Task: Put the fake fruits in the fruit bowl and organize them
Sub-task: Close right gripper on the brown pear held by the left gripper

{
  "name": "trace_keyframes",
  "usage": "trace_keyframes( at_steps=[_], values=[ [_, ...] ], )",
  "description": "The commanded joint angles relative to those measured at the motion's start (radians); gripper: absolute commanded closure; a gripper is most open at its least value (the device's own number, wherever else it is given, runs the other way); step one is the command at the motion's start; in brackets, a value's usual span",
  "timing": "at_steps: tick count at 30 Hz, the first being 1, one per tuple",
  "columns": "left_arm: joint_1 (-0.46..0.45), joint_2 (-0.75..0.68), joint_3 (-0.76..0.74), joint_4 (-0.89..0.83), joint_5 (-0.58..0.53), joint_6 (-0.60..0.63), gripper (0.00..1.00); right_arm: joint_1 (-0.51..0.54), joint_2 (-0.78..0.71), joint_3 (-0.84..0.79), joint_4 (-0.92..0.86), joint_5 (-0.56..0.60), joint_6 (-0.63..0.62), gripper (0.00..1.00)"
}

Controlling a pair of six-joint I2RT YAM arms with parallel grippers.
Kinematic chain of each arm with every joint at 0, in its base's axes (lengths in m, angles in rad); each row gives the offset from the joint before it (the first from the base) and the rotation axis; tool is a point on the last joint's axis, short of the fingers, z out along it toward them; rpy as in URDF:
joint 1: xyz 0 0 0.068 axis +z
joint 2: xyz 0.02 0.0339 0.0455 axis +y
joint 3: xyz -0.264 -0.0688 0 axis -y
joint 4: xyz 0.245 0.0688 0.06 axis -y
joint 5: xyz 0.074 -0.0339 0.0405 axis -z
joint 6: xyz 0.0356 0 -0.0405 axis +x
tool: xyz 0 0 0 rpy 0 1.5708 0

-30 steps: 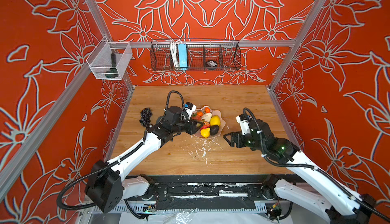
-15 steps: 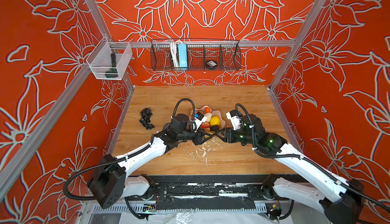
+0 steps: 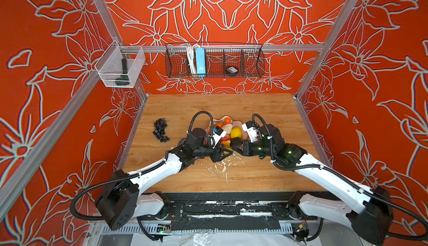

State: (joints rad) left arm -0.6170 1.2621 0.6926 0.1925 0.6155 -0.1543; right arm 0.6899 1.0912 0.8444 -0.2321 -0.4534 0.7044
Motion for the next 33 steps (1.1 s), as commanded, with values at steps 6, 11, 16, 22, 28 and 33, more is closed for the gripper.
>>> trace_keyframes(
  at_steps=[6, 11, 16, 22, 28, 33],
  values=[
    [-0.009, -0.043, -0.02, 0.058, 0.017, -0.005, 0.57, 0.009, -0.016, -0.005, 0.017, 0.008, 0.029, 0.7],
    [-0.011, -0.041, -0.027, 0.08, 0.021, -0.013, 0.56, 0.011, -0.002, -0.015, 0.066, -0.053, 0.065, 0.73],
    [-0.016, -0.022, -0.018, 0.101, 0.037, -0.026, 0.57, 0.013, -0.002, -0.013, 0.076, -0.062, 0.067, 0.83],
    [-0.018, -0.02, -0.023, 0.098, 0.025, -0.021, 0.52, 0.012, -0.003, -0.013, 0.07, -0.056, 0.063, 0.93],
    [-0.02, -0.026, -0.036, 0.101, -0.003, -0.018, 0.41, 0.012, 0.009, -0.006, 0.07, -0.049, 0.067, 1.0],
    [-0.02, -0.05, -0.059, 0.099, -0.05, -0.015, 0.28, 0.012, 0.019, 0.028, 0.017, 0.011, 0.024, 1.0]
  ],
)
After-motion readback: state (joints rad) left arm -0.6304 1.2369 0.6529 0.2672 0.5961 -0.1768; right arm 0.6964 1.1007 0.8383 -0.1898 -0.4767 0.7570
